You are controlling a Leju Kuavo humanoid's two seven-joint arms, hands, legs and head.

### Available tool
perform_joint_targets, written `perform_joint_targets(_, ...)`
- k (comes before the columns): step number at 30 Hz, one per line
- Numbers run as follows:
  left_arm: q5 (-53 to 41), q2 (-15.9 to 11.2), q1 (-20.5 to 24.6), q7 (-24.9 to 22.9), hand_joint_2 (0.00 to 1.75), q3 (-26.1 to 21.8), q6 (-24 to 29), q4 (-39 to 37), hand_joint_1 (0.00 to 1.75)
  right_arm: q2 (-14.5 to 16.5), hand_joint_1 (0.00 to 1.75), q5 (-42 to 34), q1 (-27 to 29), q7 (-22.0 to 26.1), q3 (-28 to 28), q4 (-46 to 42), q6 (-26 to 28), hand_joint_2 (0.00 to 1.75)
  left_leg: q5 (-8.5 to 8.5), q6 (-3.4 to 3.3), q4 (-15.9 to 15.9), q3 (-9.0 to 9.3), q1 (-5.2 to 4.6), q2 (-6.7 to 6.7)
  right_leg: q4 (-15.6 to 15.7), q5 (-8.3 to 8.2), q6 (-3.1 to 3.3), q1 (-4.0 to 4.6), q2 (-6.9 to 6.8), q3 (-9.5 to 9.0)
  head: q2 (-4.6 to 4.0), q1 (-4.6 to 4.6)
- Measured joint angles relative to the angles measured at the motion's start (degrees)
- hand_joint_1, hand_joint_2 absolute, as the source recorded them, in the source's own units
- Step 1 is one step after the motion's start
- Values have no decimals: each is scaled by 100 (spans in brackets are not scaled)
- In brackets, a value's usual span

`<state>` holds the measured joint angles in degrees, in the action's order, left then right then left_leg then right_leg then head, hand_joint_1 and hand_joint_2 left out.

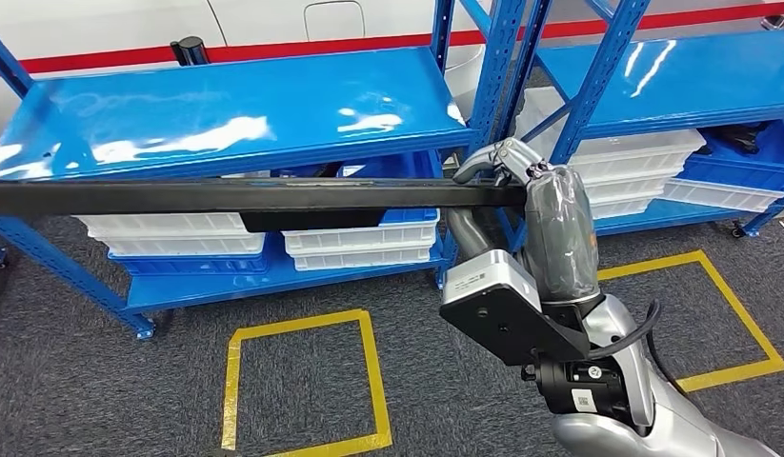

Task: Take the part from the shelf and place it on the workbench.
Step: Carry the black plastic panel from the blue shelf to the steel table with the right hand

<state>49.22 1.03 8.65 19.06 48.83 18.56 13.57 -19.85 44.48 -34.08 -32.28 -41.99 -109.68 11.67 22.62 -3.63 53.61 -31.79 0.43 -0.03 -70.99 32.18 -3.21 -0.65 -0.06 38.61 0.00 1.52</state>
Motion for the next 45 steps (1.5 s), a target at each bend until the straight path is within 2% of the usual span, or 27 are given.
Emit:
perform_joint_targets(1,0,0,-1,0,175,0,1,0,0,0,175,0,5,0,1,0,0,175,-3,4,6,-1,2,-3,288,-165,0,-11,0,-163,0,1)
perform_joint_targets(3,-2,0,5,0,175,0,2,0,0,1,175,0,4,0,5,0,1,175,-5,30,34,-12,-8,-10,1155,-517,14,-17,1,-624,0,4)
perform_joint_targets(5,-5,0,10,-1,175,0,3,0,0,4,175,0,2,3,10,-1,2,175,-20,88,57,-50,-28,-11,1635,-656,48,1,5,-841,0,4)
perform_joint_targets(7,-6,-1,7,-3,175,0,3,0,0,0,175,0,6,5,13,-1,2,175,-51,155,56,-89,-34,-11,1662,-675,100,11,9,-807,0,2)
perform_joint_targets(9,-7,-3,4,-4,175,0,3,0,0,-6,175,0,8,7,16,-1,3,175,46,215,169,-150,-18,-11,1676,-723,170,-12,4,-775,0,-1)
perform_joint_targets(11,-6,-5,3,-4,175,0,3,0,0,-2,175,-1,8,9,20,-2,3,175,424,280,734,-382,5,-10,1689,-769,233,-27,-5,-736,-1,-11)
perform_joint_targets(13,-6,-6,-1,-4,175,0,3,0,0,0,175,-1,17,9,20,-2,3,175,826,331,1545,-695,16,-9,1686,-805,262,-19,-8,-684,-1,-21)
perform_joint_targets(14,-6,-7,-3,-4,175,0,3,0,0,0,175,-1,25,9,19,-2,2,175,900,344,1769,-764,19,-9,1684,-822,264,-15,-7,-660,-1,-23)
perform_joint_targets(15,-7,-7,-3,-4,175,0,3,0,0,0,175,-1,33,9,18,-2,2,175,871,348,1774,-727,20,-9,1682,-838,259,-13,-5,-640,0,-25)
perform_joint_targets(16,-7,-7,-2,-4,175,0,3,0,0,0,175,-1,38,9,18,-2,2,175,744,344,1531,-568,21,-9,1680,-851,250,-13,-2,-627,-1,-26)
perform_joint_targets(18,-13,-7,8,-4,175,0,3,0,0,0,175,1,39,9,25,-3,2,175,415,308,647,-62,13,-11,1674,-876,218,-2,3,-614,-1,-27)
perform_joint_targets(20,-21,-7,17,-4,175,0,2,0,0,-1,175,0,36,9,37,-7,2,175,246,245,88,211,-13,-15,1664,-907,171,18,4,-586,-1,-24)
perform_joint_targets(23,-26,-5,4,-4,175,0,2,0,0,-3,175,0,35,9,44,-21,2,175,183,147,40,166,-22,-15,1648,-936,84,19,4,-535,0,-20)
perform_joint_targets(24,-30,-5,5,-4,175,0,3,0,0,-7,175,0,35,9,46,-23,2,175,150,107,31,148,-13,-11,1575,-865,55,12,5,-496,0,-19)
perform_joint_targets(26,-35,-7,14,-4,175,0,5,0,0,-14,175,0,37,9,52,-26,2,175,84,38,12,103,5,1,1093,-499,12,-5,4,-298,0,-11)
perform_joint_targets(28,-38,-7,16,-4,175,0,5,0,0,-16,175,0,41,9,55,-26,2,175,37,15,17,37,1,8,281,-52,-19,-9,4,-1,0,-3)
perform_joint_targets(29,-39,-7,14,-4,175,0,4,0,0,-16,175,0,45,8,55,-26,2,175,11,17,20,2,0,9,-1,62,-29,-11,3,82,-1,-1)
perform_joint_targets(30,-40,-7,11,-4,175,0,3,0,0,-17,175,0,49,8,55,-26,2,175,-14,24,23,-32,2,9,-79,70,-35,-14,3,66,0,-1)
perform_joint_targets(31,-40,-6,9,-4,175,0,3,0,0,-17,175,0,51,7,55,-27,2,175,-38,37,27,-60,6,7,98,-28,-35,-18,3,-76,-1,-1)
perform_joint_targets(34,-42,-5,11,-4,175,0,3,1,0,-16,175,1,47,8,56,-32,2,175,-87,96,55,-114,3,2,1321,-447,-6,-20,5,-813,0,1)
perform_joint_targets(35,-46,-5,15,-4,175,0,3,1,0,-15,175,1,47,9,56,-36,2,175,-104,125,66,-132,-7,1,1565,-508,17,-13,7,-941,-1,0)
perform_joint_targets(38,-57,-5,15,-6,175,0,2,0,0,-19,175,1,47,8,57,-45,0,175,-163,231,70,-185,-7,3,1661,-577,126,11,9,-931,-1,-3)
perform_joint_targets(40,-57,-2,8,-7,175,2,2,1,0,-19,175,-14,42,2,57,-50,-10,175,5,292,257,-282,16,3,1675,-650,216,0,1,-875,-1,-11)
perform_joint_targets(41,-57,0,8,-7,175,3,2,1,0,-16,175,-52,38,-6,56,-53,-20,175,212,317,535,-393,27,2,1682,-689,254,-8,-4,-838,-1,-18)
perform_joint_targets(43,-57,4,6,-6,175,6,2,1,0,-14,175,-198,35,-28,57,-57,-43,175,704,358,1368,-688,38,2,1679,-750,289,6,-7,-752,-1,-32)
perform_joint_targets(44,-57,4,5,-4,175,7,3,0,0,-14,175,-308,35,-39,57,-57,-58,175,854,368,1708,-789,40,2,1678,-778,293,15,-6,-710,0,-33)
perform_joint_targets(45,-57,4,3,3,175,7,8,0,0,-15,175,-417,36,-46,57,-57,-73,175,896,366,1846,-794,38,2,1678,-803,294,25,-4,-674,0,-34)
